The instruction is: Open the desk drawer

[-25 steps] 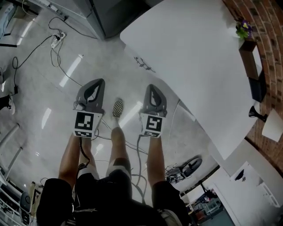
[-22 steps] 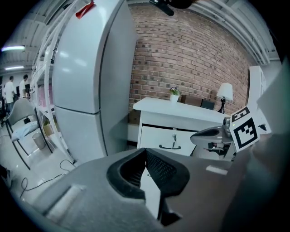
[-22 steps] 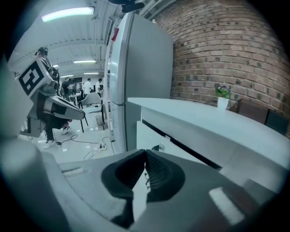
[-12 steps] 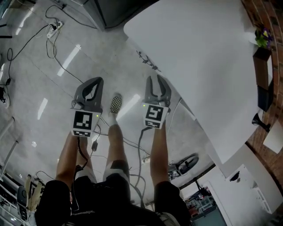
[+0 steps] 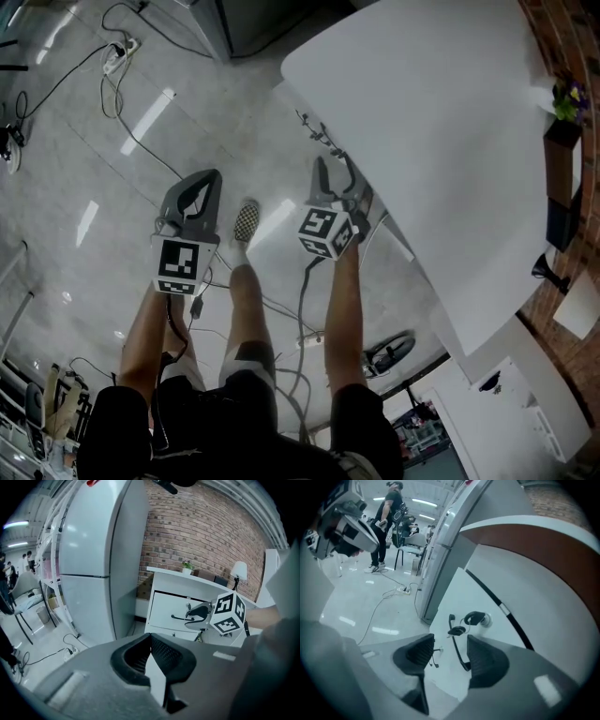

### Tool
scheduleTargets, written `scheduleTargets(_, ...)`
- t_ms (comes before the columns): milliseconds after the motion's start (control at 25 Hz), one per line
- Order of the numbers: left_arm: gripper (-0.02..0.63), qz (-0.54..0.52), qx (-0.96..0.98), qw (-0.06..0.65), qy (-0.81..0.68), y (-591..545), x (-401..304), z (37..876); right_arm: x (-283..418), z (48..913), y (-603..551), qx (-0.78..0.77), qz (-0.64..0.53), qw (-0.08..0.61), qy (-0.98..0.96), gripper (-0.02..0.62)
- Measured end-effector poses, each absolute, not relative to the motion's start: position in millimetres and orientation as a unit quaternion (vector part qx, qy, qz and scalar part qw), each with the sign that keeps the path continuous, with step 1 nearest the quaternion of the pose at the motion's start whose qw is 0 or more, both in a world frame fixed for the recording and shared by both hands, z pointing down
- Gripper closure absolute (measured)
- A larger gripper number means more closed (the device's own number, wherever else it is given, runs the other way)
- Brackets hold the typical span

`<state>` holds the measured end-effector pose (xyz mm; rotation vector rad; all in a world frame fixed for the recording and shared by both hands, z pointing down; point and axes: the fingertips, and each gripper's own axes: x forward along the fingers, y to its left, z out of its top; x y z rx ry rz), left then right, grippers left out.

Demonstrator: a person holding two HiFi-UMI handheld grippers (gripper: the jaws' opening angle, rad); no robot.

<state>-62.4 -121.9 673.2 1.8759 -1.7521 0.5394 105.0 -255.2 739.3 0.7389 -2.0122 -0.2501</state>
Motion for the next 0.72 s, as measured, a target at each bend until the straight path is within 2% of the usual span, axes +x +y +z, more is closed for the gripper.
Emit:
scheduleTargets(400, 0.595, 0.194, 0.668, 0.268, -0.666, -107, -87, 684, 97, 772, -261, 0.262, -0.156, 0.540, -0.784, 0.375)
scheduleTargets(480, 0.595, 0.195, 0.664, 0.270, -0.670, -103, -92, 685, 96, 774, -262, 0.263, -0.165, 0.549, -0.776, 0.393)
scheduleTargets(720, 0.595, 0.190, 0.653, 0.277, -0.679, -94, -105, 687, 99, 770, -274, 0.281, -0.216, 0.570, -0.741, 0.521)
